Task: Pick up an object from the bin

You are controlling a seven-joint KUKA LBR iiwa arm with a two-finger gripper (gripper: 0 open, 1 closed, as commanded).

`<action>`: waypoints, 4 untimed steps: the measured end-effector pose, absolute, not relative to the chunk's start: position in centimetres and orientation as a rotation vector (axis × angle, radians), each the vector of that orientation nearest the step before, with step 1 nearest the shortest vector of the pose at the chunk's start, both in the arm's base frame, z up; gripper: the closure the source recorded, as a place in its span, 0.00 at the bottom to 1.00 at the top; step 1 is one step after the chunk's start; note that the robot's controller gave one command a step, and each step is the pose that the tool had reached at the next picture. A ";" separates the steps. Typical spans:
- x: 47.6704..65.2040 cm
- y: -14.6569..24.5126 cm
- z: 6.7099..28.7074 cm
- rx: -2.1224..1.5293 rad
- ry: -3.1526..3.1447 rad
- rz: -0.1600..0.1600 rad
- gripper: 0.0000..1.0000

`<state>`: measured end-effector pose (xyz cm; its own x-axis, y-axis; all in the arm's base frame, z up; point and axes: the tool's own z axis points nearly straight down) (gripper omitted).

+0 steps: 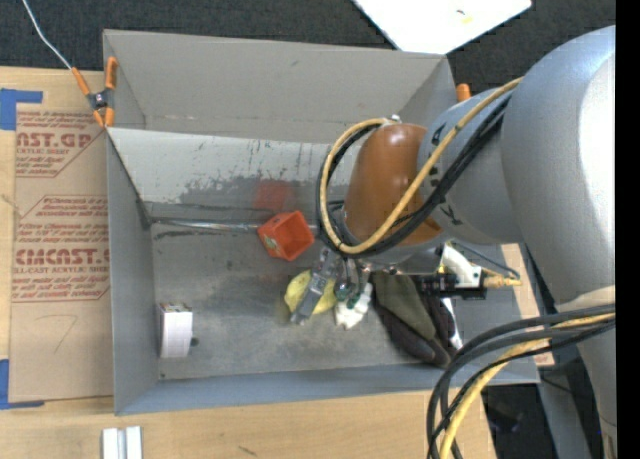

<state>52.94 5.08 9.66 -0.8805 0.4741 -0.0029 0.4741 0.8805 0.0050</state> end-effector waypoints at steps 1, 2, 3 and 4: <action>52.9 5.1 9.7 0.767 3.042 0.007 1.00; 52.6 4.8 16.7 0.748 3.054 0.004 1.00; 52.5 4.9 12.8 0.737 3.044 0.008 1.00; 52.6 5.0 8.9 0.761 3.034 0.019 1.00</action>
Offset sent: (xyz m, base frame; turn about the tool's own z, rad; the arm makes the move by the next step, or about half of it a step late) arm -0.0018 -0.0038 0.0994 -0.0184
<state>52.65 5.00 8.88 -0.8817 0.4718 -0.0098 0.4716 0.8817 0.0153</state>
